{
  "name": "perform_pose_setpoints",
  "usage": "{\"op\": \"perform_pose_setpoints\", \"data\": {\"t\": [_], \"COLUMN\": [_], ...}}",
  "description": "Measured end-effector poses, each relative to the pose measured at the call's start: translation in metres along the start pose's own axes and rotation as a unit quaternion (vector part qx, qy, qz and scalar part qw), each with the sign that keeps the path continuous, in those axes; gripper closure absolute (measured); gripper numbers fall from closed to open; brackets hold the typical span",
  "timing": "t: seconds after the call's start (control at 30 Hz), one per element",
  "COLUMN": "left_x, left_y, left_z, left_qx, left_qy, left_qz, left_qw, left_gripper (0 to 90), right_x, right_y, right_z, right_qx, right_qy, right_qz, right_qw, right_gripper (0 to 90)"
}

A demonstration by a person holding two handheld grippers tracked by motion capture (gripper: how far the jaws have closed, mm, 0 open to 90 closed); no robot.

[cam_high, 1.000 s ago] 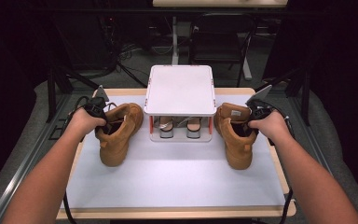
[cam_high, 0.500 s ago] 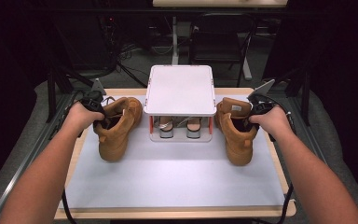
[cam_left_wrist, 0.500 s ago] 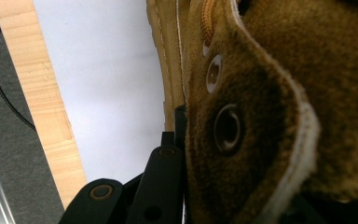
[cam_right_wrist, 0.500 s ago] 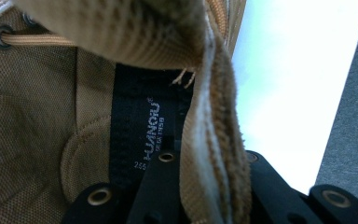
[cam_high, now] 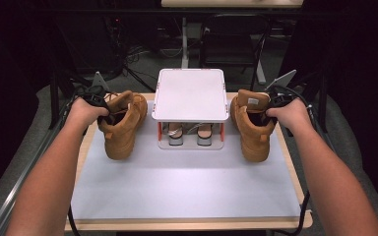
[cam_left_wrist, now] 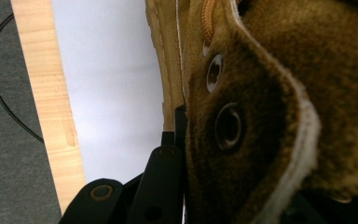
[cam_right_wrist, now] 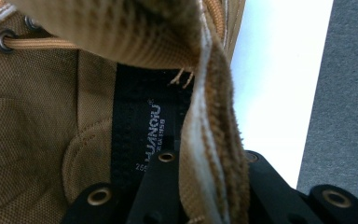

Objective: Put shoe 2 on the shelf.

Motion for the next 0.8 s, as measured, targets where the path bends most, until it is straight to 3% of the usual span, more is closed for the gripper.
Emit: {"op": "perform_pose_setpoints", "data": {"t": [0.33,0.57,0.6,0.8], "left_x": [-0.016,-0.025,-0.028,-0.034], "left_y": [-0.006,-0.010,-0.012,-0.017], "left_z": [-0.006,-0.017,-0.021,-0.029], "left_qx": [0.007,0.020,0.020,0.024], "left_qy": [-0.009,-0.014,-0.021,-0.026], "left_qz": [-0.021,-0.035,-0.046,-0.052], "left_qw": [0.9997,0.9991,0.9985,0.9980], "left_gripper": [86.4,86.4,86.4,86.4], "right_x": [-0.022,-0.032,-0.034,-0.040], "right_y": [-0.003,-0.003,-0.002,0.006], "right_z": [-0.009,-0.016,-0.017,-0.025], "right_qx": [-0.017,-0.019,-0.020,-0.010], "right_qy": [-0.015,-0.027,-0.031,-0.036], "right_qz": [0.026,0.042,0.045,0.045], "right_qw": [0.9994,0.9985,0.9983,0.9983], "right_gripper": [85.9,85.9,85.9,85.8]}}
Point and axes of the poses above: each handheld gripper's, and its own axes: z roughly forward along the jaws, x roughly out of its underside, y roughly to its left, the point moved 5 cm from there along z, roughly forward along the jaws, and after that the axes turned 4 degrees about -x, right-handed, at the moved point
